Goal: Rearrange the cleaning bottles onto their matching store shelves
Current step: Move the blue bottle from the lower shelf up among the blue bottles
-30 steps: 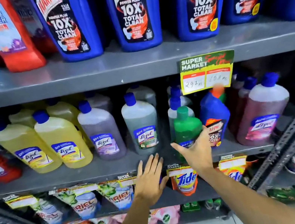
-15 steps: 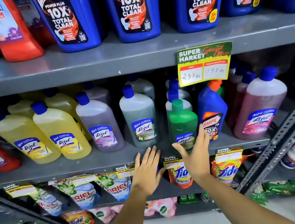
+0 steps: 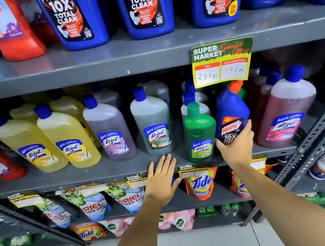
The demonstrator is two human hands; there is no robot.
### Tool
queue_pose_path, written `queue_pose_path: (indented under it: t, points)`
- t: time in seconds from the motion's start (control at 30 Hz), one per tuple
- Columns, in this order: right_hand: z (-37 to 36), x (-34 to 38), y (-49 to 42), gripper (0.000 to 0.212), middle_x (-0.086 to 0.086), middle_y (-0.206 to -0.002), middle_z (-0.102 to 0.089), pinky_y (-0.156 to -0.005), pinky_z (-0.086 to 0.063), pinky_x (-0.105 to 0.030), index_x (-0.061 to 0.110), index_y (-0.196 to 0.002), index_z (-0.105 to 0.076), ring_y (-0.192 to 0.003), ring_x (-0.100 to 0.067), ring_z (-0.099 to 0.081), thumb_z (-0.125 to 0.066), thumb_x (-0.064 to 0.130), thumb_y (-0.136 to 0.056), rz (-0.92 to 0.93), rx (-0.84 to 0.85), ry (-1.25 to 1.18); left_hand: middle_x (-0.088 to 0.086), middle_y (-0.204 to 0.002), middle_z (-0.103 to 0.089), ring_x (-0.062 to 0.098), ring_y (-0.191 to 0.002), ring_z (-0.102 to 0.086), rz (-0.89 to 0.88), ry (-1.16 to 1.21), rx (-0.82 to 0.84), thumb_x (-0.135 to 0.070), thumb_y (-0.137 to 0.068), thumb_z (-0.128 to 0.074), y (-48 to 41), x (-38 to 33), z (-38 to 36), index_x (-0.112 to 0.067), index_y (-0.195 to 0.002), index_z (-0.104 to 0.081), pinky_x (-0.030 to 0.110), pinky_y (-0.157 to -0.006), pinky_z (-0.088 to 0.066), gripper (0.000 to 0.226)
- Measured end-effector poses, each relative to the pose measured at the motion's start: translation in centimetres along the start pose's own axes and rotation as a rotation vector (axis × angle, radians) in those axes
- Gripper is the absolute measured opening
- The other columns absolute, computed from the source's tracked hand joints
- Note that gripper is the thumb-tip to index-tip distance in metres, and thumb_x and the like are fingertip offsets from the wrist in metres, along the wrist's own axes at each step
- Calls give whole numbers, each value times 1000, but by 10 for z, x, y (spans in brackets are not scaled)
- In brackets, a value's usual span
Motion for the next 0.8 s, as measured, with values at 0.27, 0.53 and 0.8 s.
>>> queue_pose_path:
  t: [0.27,0.53,0.8]
  points:
    - [0,-3,-13,110,-11,-139,-45,-99,-44,-43,14,-147,-24,-124,-32,-51,-89,30,-60,-15,-10,-108,-1,-163,0,17,-149,2,-2,-3,41,-51,-101,-23,1,-4,11,-19,-153,-6,47,-120,3,63]
    - [80,-14,39,99,7,-111,-60,-85,-41,-25,34,-127,-41,-96,-14,-59,-97,24,-46,101,-90,-262,11,-144,-50,28,-119,-56,-243,42,-644,-15,-85,-52,6,-47,146,-11,-122,-61,43,-100,-46,38]
    - [192,66,33,92,24,-98,-68,-76,-49,-8,42,-110,-50,-88,6,-66,-96,45,-30,345,-145,-450,13,-142,-52,30,-134,-43,-249,-103,-963,-25,-95,-45,-33,-66,351,-5,-127,-57,46,-105,-36,40]
Point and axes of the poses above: each hand's wrist, its own y-axis away from the middle knuckle, its own z-axis out of the back of the hand, x = y × z, the point moved 4 cm from there along -y, towards the middle knuckle
